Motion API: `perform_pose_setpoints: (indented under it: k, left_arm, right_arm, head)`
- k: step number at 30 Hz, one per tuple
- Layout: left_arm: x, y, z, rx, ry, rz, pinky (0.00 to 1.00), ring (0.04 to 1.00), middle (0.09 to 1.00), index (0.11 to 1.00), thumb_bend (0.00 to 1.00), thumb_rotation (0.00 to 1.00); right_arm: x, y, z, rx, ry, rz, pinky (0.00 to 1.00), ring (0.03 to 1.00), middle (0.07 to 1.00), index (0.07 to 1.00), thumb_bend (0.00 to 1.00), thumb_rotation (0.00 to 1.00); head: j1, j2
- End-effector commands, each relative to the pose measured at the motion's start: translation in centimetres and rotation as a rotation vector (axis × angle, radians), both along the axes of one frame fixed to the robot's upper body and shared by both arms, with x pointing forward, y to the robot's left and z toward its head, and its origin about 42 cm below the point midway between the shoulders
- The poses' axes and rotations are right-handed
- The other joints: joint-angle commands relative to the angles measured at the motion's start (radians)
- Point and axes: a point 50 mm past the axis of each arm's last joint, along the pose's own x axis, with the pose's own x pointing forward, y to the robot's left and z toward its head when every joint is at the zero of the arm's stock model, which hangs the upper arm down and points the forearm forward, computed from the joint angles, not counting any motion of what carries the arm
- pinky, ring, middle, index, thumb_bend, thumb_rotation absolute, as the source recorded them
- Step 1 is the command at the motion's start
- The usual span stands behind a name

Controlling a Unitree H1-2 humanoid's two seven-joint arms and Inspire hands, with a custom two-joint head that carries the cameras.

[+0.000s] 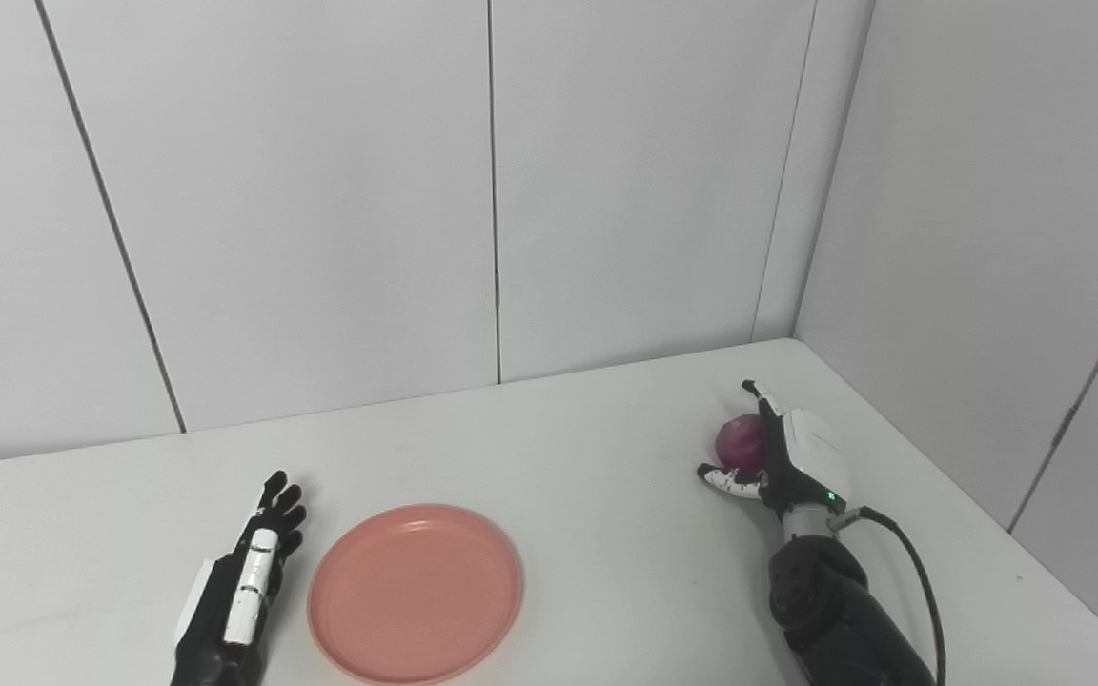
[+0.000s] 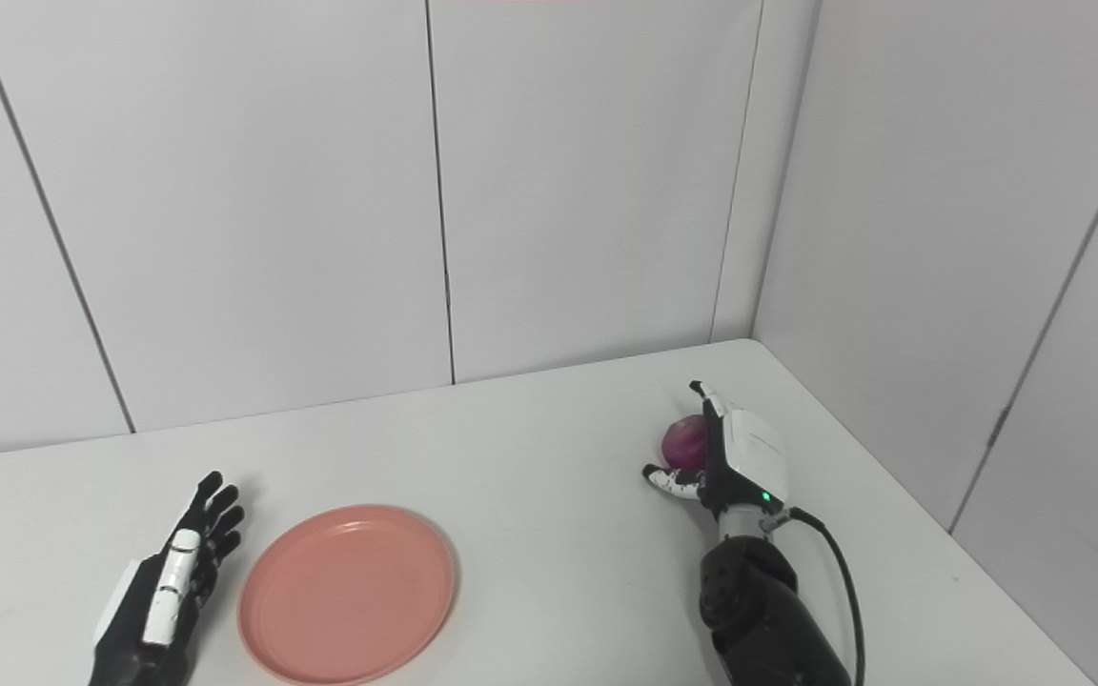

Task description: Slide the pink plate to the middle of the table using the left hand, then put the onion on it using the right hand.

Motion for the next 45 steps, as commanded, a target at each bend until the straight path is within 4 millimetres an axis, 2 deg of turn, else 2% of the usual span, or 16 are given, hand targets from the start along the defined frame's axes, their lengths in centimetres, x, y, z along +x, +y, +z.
perform_pose_setpoints:
  k: [1,4,5,6,7,8,9,11,19,27,36,42,45]
  left_arm:
    - [-0.7,0.7,-1.1,0.015,0.028,0.002,0.97,0.972,0.980,0.989,0.52,1.00]
    - [-0.7,0.7,-1.1,0.015,0.029,0.000,0.98,0.974,0.981,0.990,0.52,1.00]
    - [-0.7,0.7,-1.1,0.016,0.029,0.000,0.98,0.973,0.980,0.990,0.52,1.00]
    - [-0.7,0.7,-1.1,0.016,0.029,0.001,0.98,0.972,0.980,0.990,0.52,1.00]
    - [-0.7,0.7,-1.1,0.017,0.028,0.001,0.98,0.972,0.980,0.990,0.52,1.00]
    - [-0.7,0.7,-1.1,0.017,0.028,0.000,0.97,0.969,0.977,0.987,0.52,1.00]
    - [-0.7,0.7,-1.2,0.018,0.029,0.000,0.97,0.971,0.979,0.989,0.52,1.00]
    - [-0.7,0.7,-1.1,0.021,0.028,0.000,0.98,0.971,0.978,0.988,0.53,1.00]
    - [-0.7,0.5,-1.0,0.019,0.029,0.001,0.97,0.970,0.979,0.988,0.52,1.00]
    - [-0.7,0.3,-1.0,0.019,0.029,0.002,0.97,0.966,0.976,0.984,0.52,1.00]
    - [-0.8,-0.2,-1.1,0.007,0.032,0.003,0.96,0.954,0.965,0.971,0.51,1.00]
    - [-0.9,-0.5,-1.1,0.007,0.036,0.003,0.95,0.952,0.964,0.971,0.51,1.00]
    - [-0.9,-0.7,-1.0,0.009,0.033,0.004,0.95,0.948,0.961,0.966,0.51,1.00]
  right_arm:
    - [1.4,-0.7,3.1,-0.046,-0.109,0.008,0.77,0.790,0.788,0.799,0.78,0.02]
    - [1.4,-0.6,3.2,-0.047,-0.122,0.008,0.72,0.726,0.719,0.731,0.72,0.00]
    - [1.4,-0.6,3.3,-0.043,-0.127,0.007,0.69,0.681,0.609,0.688,0.64,0.00]
    - [1.4,-0.6,3.3,-0.040,-0.131,0.006,0.67,0.658,0.552,0.666,0.60,0.00]
    - [1.4,-0.6,3.3,-0.036,-0.136,0.003,0.64,0.631,0.516,0.592,0.56,0.00]
    - [1.4,-0.5,3.4,-0.028,-0.144,0.001,0.59,0.588,0.492,0.543,0.54,0.00]
    - [1.3,-0.5,3.4,-0.016,-0.153,-0.002,0.50,0.490,0.485,0.534,0.52,0.00]
    - [1.3,-0.4,3.5,-0.001,-0.172,-0.001,0.41,0.420,0.478,0.532,0.51,0.00]
    - [1.3,-0.4,3.5,0.003,-0.200,-0.015,0.34,0.394,0.467,0.529,0.51,0.00]
    - [1.2,0.2,4.2,-0.008,-0.251,0.003,0.37,0.403,0.451,0.535,0.51,0.00]
    - [0.8,3.4,6.5,-0.032,-0.358,0.116,0.38,0.410,0.436,0.534,0.51,0.00]
    - [0.4,6.4,7.4,-0.034,-0.377,0.202,0.44,0.433,0.478,0.520,0.51,0.00]
    - [0.2,7.7,7.5,-0.025,-0.393,0.255,0.42,0.428,0.466,0.527,0.51,0.00]
  head:
    - [0.000,0.002]
    - [0.003,0.004]
    - [0.003,0.004]
    - [0.003,0.003]
    - [0.004,0.004]
    - [0.005,0.004]
    - [0.006,0.004]
    - [0.006,0.003]
    - [0.008,0.002]
    - [0.018,0.003]
    - [0.035,0.005]
    - [0.048,0.005]
    - [0.055,0.006]
